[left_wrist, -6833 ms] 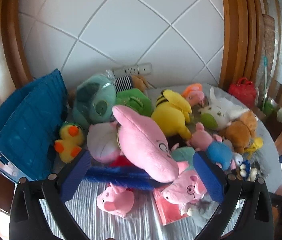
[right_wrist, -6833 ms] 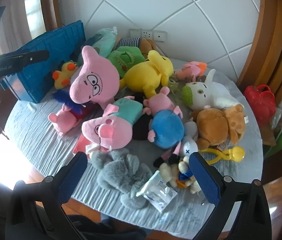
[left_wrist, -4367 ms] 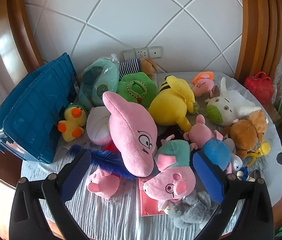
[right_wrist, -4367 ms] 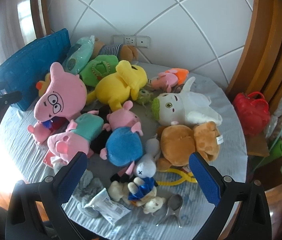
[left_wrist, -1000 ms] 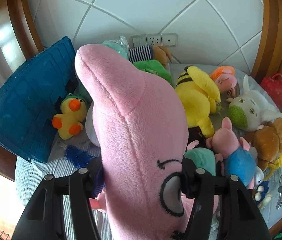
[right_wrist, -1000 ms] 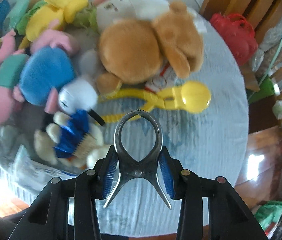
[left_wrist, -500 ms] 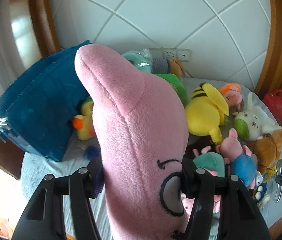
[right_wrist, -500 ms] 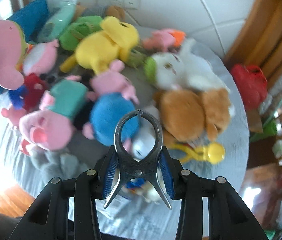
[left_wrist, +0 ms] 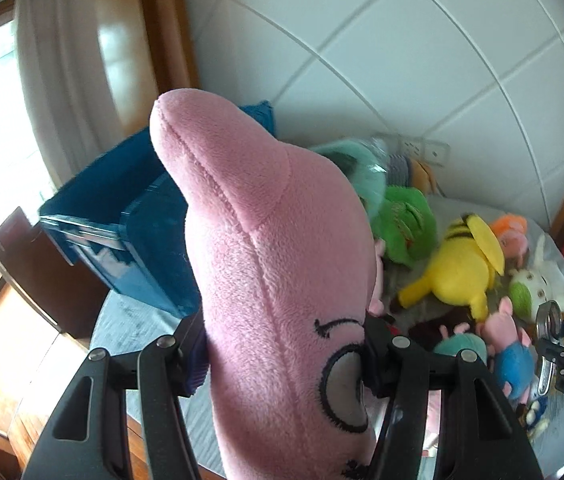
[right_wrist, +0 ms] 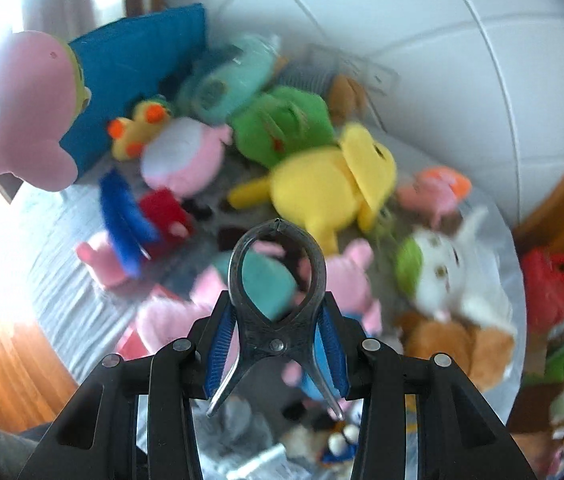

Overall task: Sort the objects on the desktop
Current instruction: 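Carry the starfish and tongs over the blue crate with both tools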

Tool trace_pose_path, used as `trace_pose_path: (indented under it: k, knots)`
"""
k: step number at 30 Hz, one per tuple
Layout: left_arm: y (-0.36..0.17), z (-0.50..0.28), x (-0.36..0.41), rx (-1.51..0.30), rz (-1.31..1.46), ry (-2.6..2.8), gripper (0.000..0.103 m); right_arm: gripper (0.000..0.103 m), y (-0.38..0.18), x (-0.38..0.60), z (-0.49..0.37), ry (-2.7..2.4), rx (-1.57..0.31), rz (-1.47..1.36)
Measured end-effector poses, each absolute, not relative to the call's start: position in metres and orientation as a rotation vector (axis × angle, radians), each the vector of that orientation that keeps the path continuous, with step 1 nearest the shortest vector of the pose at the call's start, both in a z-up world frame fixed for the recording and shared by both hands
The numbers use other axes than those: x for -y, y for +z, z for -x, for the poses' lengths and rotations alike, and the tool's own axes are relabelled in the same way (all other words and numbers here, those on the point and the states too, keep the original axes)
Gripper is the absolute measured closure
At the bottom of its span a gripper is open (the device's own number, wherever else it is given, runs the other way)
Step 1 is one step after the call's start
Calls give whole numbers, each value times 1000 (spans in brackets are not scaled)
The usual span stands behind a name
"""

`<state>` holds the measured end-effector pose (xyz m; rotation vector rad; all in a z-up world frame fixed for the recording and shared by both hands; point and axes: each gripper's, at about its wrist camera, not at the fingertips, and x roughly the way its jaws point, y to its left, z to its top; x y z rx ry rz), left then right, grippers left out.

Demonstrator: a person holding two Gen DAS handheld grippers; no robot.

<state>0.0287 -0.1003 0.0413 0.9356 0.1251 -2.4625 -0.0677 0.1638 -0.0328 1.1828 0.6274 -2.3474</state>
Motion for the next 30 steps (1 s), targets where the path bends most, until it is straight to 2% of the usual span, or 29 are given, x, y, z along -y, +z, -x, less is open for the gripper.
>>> trace_pose_path:
  k: [8,15,30]
  knots:
    - [71,-65,190,-148,-858,-2481,45,62,-10,-67,58,-2358,-669,-1068]
    - [105,-85,273,-104,-812,-2544,45,62,13,35,35,-2400,-623,-1006]
    - [132,-84,371,-94,-732,-2482,45,62,58,207,24,-2287,-636,-798]
